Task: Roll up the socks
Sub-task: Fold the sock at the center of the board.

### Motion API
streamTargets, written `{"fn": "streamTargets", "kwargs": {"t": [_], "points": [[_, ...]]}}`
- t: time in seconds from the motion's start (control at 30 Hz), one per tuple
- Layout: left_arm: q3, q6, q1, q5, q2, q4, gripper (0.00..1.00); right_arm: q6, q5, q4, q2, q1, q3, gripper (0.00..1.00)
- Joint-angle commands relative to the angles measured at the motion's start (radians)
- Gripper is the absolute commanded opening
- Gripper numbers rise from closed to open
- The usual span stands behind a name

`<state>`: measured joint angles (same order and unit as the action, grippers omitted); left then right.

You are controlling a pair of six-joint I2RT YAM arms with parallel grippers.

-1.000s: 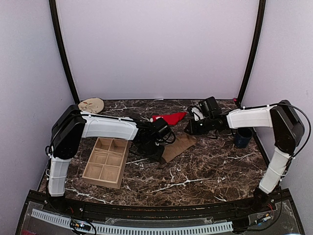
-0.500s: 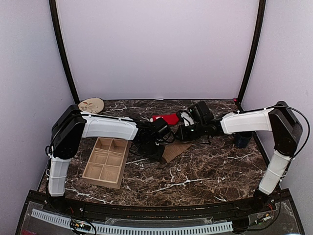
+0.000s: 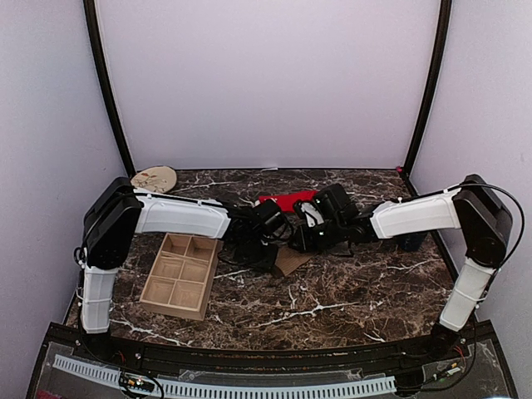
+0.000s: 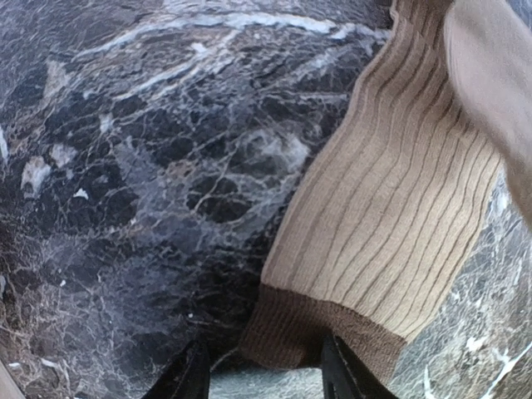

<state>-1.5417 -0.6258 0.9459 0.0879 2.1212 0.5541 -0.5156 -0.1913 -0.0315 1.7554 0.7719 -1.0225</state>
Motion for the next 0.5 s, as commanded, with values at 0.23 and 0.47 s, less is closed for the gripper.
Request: {"fn": "streamTargets", "kwargs": {"t": [0.23,0.47], "points": [[0.16,-0.105,-0.032,-0.085,-0.092,-0.068,0.48,-0.073,-0.012,0.097,-0.018,0.072,0.024,0.08],[0.22,-0.125,-0.032,-0.103,-0.129,-0.113,0.48,-0.101,-0.001,0.112,0.001,0.112,0.018,0.08]]}}
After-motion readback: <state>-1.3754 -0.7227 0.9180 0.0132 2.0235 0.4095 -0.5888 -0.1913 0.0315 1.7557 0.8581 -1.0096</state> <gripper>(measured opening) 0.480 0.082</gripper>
